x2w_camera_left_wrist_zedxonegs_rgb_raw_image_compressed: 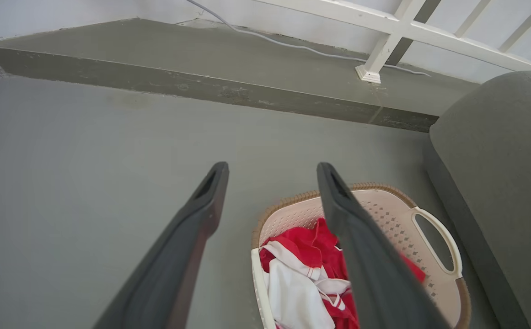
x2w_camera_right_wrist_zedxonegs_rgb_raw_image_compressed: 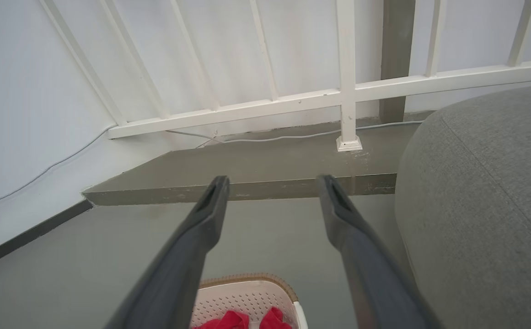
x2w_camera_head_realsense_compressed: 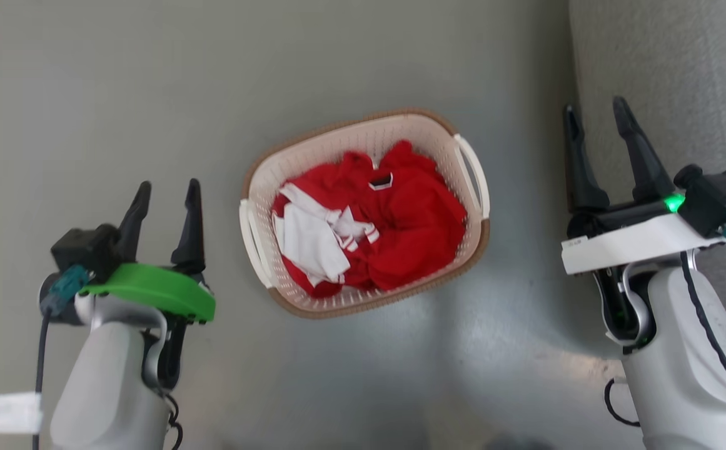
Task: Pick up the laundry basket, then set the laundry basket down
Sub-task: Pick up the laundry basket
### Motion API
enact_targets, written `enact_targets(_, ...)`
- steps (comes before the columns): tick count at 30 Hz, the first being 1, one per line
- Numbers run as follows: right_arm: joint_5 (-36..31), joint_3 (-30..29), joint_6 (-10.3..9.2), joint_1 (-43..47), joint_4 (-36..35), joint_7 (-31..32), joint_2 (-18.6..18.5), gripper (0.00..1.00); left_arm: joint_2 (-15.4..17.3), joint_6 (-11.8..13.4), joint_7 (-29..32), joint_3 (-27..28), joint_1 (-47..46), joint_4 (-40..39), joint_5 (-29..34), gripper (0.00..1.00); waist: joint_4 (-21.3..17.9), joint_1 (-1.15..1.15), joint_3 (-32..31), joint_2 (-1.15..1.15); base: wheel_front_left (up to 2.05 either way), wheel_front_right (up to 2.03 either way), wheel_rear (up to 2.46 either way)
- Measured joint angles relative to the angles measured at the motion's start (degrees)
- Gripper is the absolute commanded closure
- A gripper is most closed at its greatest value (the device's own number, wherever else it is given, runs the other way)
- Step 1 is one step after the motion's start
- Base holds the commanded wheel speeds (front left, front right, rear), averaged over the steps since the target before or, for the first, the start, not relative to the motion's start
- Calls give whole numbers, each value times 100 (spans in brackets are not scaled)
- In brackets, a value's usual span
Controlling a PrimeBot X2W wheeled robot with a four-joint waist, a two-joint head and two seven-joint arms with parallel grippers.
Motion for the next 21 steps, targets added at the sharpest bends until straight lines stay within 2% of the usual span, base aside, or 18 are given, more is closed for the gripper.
enact_targets(7,29,98,1,-220,-4,0,-2,0,-2,-1,130,-266,-428,625,-254,0,-81,0,452,0,0,0,0)
enact_targets(21,247,222,-7,-502,-92,-1,-2,0,63,-4,620,-391,-1184,1688,-846,0,-342,0,1157,0,0,0,0)
